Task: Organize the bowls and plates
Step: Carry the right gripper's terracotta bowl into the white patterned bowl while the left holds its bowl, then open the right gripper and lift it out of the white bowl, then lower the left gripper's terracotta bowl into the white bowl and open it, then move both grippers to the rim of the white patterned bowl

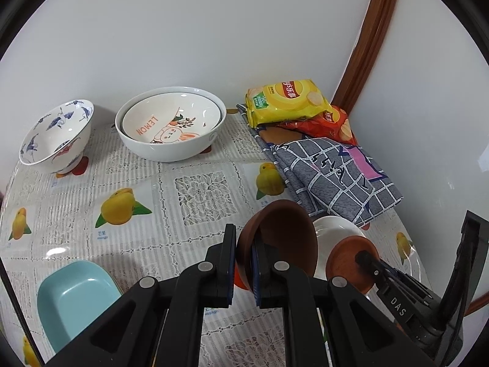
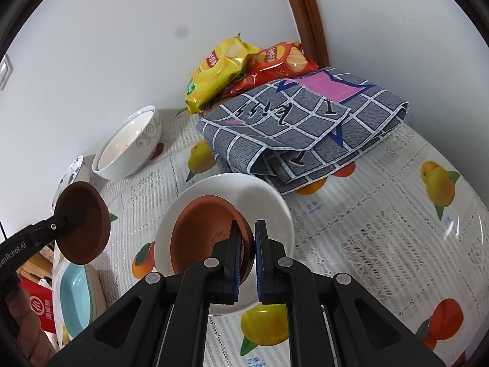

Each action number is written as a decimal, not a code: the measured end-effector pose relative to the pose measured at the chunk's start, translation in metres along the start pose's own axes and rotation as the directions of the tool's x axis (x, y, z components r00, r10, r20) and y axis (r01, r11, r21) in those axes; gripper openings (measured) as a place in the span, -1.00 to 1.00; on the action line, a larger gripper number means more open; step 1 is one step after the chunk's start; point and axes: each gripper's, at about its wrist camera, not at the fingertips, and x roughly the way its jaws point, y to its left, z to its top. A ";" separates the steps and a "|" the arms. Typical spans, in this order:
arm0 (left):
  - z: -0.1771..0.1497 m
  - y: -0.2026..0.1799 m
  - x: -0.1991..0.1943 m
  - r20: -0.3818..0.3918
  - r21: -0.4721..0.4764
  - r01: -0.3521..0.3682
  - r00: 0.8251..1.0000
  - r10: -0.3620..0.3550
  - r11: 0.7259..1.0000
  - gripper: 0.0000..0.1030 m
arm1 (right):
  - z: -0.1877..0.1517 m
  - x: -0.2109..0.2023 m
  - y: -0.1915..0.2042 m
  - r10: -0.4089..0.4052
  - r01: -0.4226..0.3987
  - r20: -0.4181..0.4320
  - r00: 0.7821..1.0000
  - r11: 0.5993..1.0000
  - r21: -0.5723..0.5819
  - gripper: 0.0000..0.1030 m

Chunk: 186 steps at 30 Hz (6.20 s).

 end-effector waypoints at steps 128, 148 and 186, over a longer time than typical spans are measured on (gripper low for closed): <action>-0.013 -0.082 0.062 -0.149 -0.012 0.058 0.987 -0.059 0.998 -0.82 | -0.005 -0.063 -0.081 -0.150 0.146 0.135 0.979 0.989 0.039 0.10; -0.021 -0.079 0.081 -0.183 -0.054 0.058 0.981 -0.067 0.997 -0.81 | -0.008 -0.059 -0.076 -0.181 0.180 0.114 0.977 0.983 0.020 0.12; -0.007 -0.070 0.064 -0.165 0.031 -0.068 0.984 0.072 0.997 -0.54 | -0.008 -0.023 -0.055 -0.119 0.120 0.046 0.992 0.992 -0.027 0.13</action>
